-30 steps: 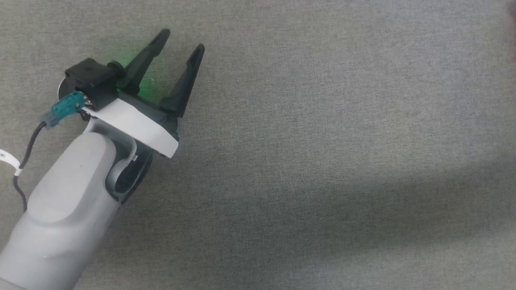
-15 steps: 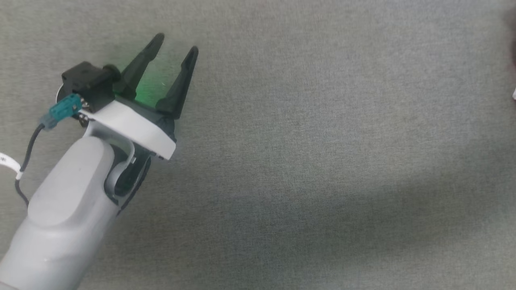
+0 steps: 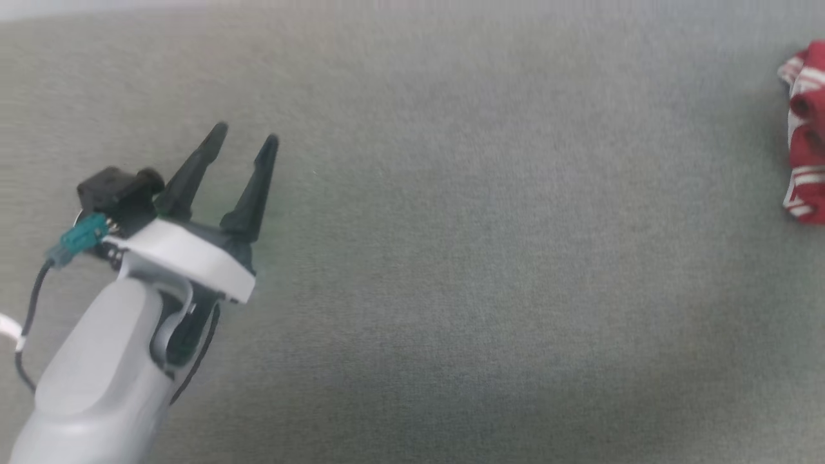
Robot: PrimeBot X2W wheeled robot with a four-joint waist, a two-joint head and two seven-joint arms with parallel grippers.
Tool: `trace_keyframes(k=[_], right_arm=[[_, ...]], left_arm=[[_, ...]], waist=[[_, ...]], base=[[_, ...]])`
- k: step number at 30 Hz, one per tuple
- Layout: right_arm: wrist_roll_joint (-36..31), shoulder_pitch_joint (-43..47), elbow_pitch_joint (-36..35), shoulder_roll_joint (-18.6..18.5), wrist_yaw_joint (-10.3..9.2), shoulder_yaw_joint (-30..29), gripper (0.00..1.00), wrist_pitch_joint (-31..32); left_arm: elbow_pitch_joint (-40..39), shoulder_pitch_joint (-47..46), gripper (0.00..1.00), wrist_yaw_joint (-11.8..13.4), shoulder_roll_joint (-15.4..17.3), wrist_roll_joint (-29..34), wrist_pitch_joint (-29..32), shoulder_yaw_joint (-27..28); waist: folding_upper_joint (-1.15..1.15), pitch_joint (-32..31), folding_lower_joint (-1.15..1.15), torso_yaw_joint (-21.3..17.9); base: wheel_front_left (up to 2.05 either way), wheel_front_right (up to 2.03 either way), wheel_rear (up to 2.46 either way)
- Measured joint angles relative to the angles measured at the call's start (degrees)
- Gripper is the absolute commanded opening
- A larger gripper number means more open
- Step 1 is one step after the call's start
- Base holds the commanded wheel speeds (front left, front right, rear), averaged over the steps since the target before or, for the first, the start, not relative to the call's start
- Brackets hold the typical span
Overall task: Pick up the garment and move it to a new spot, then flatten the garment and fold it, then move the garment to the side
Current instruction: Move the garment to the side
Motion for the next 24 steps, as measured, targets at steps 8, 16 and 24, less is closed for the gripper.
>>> trace_keyframes(k=[8,16,24], right_arm=[[4.07,7.73,-3.35,3.27,0.00,2.93,1.00,-5.21],[5.78,18.41,-10.40,6.01,0.00,3.25,1.00,-7.42],[5.10,30.24,-20.52,8.95,0.00,-0.21,1.00,-7.76]], left_arm=[[-0.25,5.48,1.00,0.00,-0.15,3.72,0.00,4.49],[-2.56,13.24,1.00,0.00,-0.75,8.20,0.00,13.22],[-4.41,21.58,1.00,0.00,-1.79,10.00,0.00,18.63]], waist=[[0.00,-5.83,0.00,1.97],[0.00,-11.43,0.00,3.74],[0.00,-15.95,0.00,4.90]], base=[[0.00,0.00,0.00],[0.00,0.00,0.00],[0.00,0.00,0.00]])
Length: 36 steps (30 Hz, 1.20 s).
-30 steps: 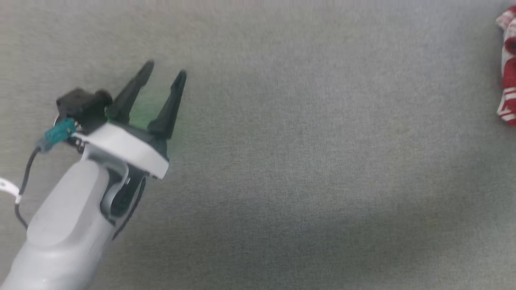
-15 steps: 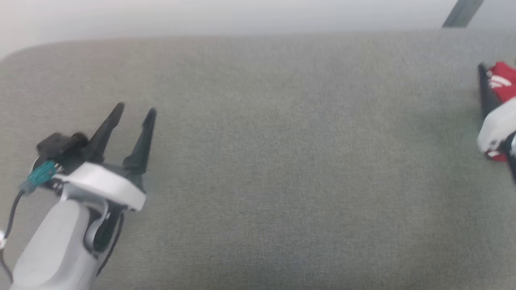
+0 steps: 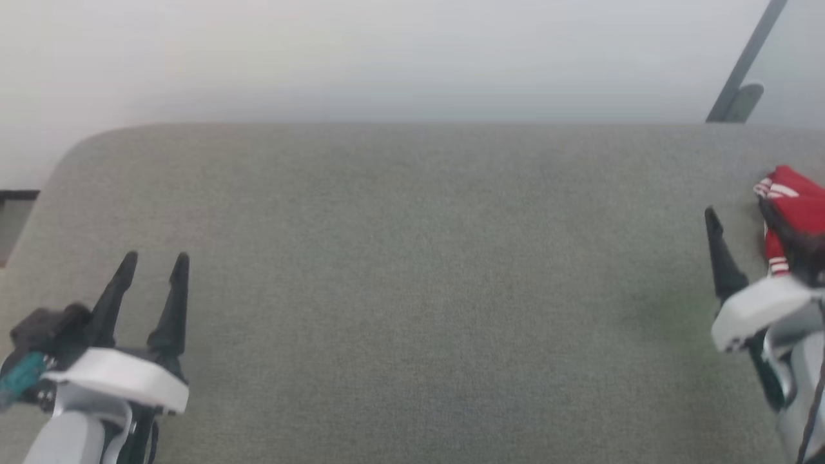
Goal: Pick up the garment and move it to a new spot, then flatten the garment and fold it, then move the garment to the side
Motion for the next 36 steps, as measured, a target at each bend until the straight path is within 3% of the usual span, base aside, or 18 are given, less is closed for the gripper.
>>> trace_keyframes(k=[15,23,36], right_arm=[[-4.00,19.13,-18.12,9.27,0.00,-6.87,1.00,-0.09],[-5.44,24.41,-22.61,13.12,0.00,-8.93,1.00,-0.09],[-6.04,27.41,-25.84,15.10,0.00,-10.56,1.00,-0.09]], left_arm=[[-4.85,9.64,1.00,0.00,-2.41,2.70,0.00,6.05],[-5.31,11.29,1.00,0.00,-3.12,2.60,0.00,6.32],[-6.90,11.94,1.00,0.00,-2.78,1.13,0.00,4.81]], waist=[[0.00,-4.32,0.00,2.76],[0.00,-4.65,0.00,2.57],[0.00,-4.56,0.00,2.04]], base=[[0.00,0.00,0.00],[0.00,0.00,0.00],[0.00,0.00,0.00]])
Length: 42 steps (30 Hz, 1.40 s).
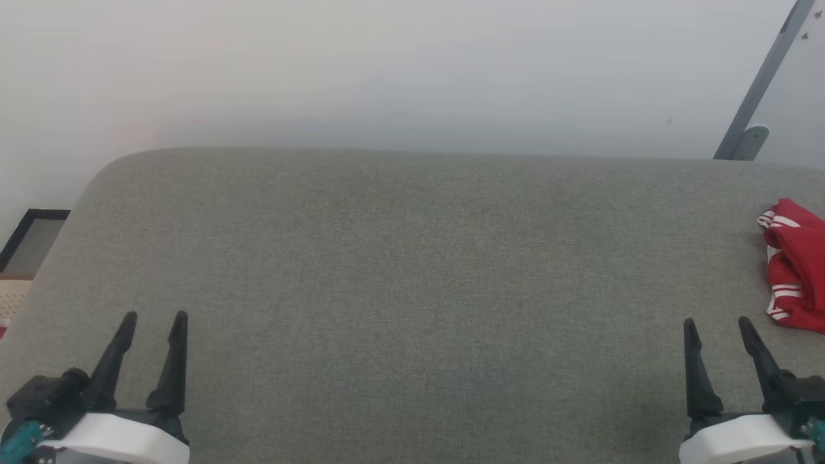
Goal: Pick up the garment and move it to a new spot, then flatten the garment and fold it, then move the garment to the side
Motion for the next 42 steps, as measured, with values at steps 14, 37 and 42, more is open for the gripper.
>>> trace_keyframes(k=[14,37,42], right_arm=[[6.49,1.09,4.24,0.85,0.00,-0.03,0.00,2.24],[30.59,-1.35,4.63,0.89,0.00,1.13,0.00,7.62],[35.08,-2.10,4.79,0.91,0.00,1.30,0.00,8.60]], left_arm=[[3.18,1.64,0.00,0.01,-4.25,-4.79,1.71,-1.11],[3.71,-0.14,0.00,0.01,-8.14,-22.20,7.47,0.85],[3.76,-1.07,0.00,0.01,-8.65,-25.48,8.45,1.31]], waist=[[0.00,0.08,0.00,-0.33],[0.00,0.29,0.00,-1.33],[0.00,0.33,0.00,-1.55]], base=[[0.00,0.00,0.00],[0.00,0.00,0.00],[0.00,0.00,0.00]])
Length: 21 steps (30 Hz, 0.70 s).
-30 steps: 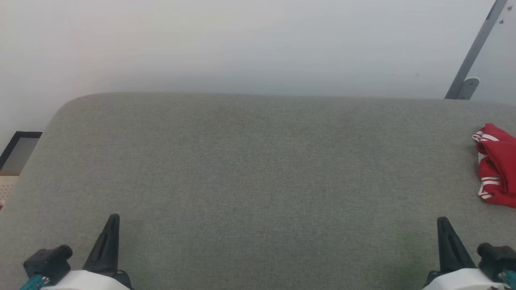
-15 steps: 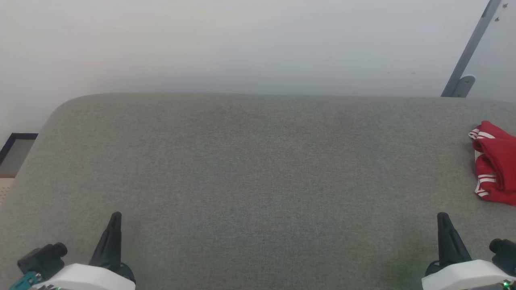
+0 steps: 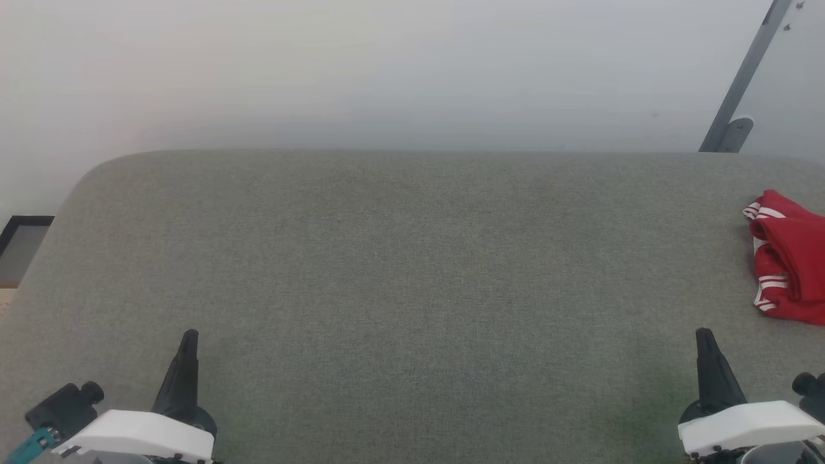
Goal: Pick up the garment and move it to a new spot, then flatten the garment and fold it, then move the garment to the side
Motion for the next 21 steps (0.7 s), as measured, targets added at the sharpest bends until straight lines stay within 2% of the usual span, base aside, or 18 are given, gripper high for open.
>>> trace_keyframes(k=[21], right_arm=[[16.35,-2.11,0.73,0.03,-0.05,0.83,0.00,4.03]], left_arm=[[0.30,-1.48,0.00,0.00,-2.89,-11.49,3.97,1.30]], waist=[[0.00,0.19,0.00,-0.91]], base=[[0.00,0.00,0.00]])
